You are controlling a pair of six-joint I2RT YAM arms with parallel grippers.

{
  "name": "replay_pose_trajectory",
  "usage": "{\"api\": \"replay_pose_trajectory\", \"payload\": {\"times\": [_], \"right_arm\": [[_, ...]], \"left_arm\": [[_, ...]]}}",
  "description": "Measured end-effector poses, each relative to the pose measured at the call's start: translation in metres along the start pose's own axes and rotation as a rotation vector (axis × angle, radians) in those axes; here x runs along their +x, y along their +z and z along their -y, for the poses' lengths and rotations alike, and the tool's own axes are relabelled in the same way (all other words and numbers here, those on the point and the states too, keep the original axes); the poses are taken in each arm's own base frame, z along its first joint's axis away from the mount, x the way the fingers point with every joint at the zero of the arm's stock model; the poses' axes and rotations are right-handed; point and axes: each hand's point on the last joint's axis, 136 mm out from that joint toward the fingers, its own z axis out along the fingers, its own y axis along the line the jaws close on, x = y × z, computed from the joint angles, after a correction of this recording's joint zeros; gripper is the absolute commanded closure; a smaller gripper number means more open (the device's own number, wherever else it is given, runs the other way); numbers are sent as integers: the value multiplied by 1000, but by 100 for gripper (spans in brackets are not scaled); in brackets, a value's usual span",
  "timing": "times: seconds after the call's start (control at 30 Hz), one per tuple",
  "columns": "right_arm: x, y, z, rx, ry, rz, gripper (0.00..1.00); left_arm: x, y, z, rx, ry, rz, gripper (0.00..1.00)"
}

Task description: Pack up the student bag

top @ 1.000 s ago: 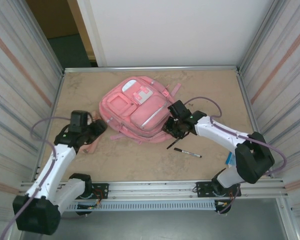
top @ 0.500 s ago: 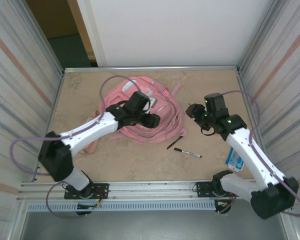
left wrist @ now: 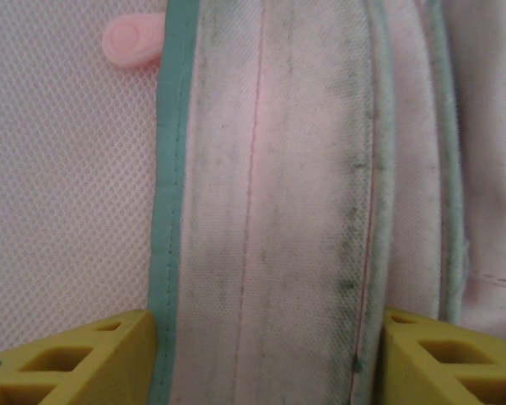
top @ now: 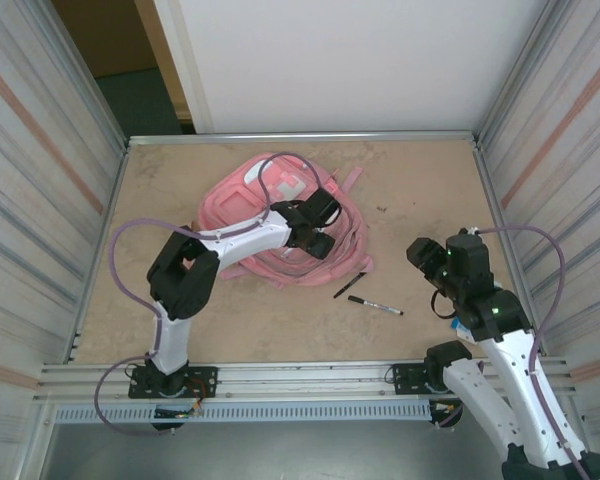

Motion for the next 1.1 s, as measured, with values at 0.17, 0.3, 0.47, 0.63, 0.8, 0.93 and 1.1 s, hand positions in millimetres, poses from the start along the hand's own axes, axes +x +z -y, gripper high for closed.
{"api": "replay_pose_trajectory", "payload": {"times": [0.17,0.3,0.47,0.63,0.8,0.93,1.1], "right_arm": [[3,2,8,21,-3,1,31],[6,3,12,38,-5,-13,31],[11,6,17,52,-5,-23,31],[13,9,16,47,4,-38,31],[24,20,15,65,2,-107,31],[32,27,13,65,1,-155,31],[38,30,14,68,1,-183,31]], "left_arm": [[-6,-2,-2,-49,30,14,65],[-9,-5,3,-51,76,22,93],[-11,-10,2,-55,134,27,100],[-25,-37,-7,-72,200,56,100],[-52,-83,-28,-106,249,145,100],[-64,-109,-55,-159,237,199,100],[-70,-121,-78,-142,184,232,100]]}}
